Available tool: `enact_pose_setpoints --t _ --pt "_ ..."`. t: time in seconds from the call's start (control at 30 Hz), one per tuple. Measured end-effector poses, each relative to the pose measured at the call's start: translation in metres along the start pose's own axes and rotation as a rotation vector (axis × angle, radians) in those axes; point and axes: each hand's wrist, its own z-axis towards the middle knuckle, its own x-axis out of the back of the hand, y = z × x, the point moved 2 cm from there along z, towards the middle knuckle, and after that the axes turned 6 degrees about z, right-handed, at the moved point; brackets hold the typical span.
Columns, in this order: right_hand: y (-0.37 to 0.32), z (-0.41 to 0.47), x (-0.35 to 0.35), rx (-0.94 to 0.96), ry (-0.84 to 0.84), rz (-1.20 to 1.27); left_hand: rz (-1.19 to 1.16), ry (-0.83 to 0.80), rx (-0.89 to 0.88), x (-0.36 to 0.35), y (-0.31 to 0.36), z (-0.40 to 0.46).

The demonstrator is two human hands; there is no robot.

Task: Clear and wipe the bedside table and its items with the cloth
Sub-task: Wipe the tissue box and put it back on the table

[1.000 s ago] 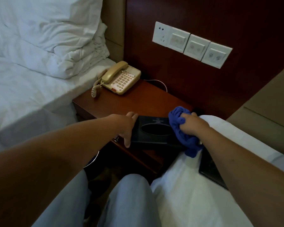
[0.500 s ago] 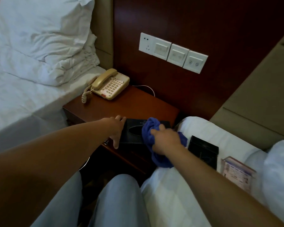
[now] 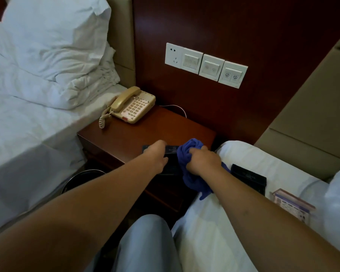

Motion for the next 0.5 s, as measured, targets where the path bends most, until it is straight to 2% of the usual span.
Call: enact_pose_setpoints --t 0.13,0.23,0.5 --pt "-0.003 0.026 0.003 -0.023 0.053 -0.055 -0.214 -0.02 0.068 -0.001 0.011 0.008" --pt "-0.003 0.032 0.005 0.003 0.056 -0.043 -0.313 0.048 0.051 -0.006 0.018 0.019" --pt "0.002 -0.015 -0.009 0.109 0.044 -0.065 -0.323 0.074 0.0 -0.011 0.014 0.006"
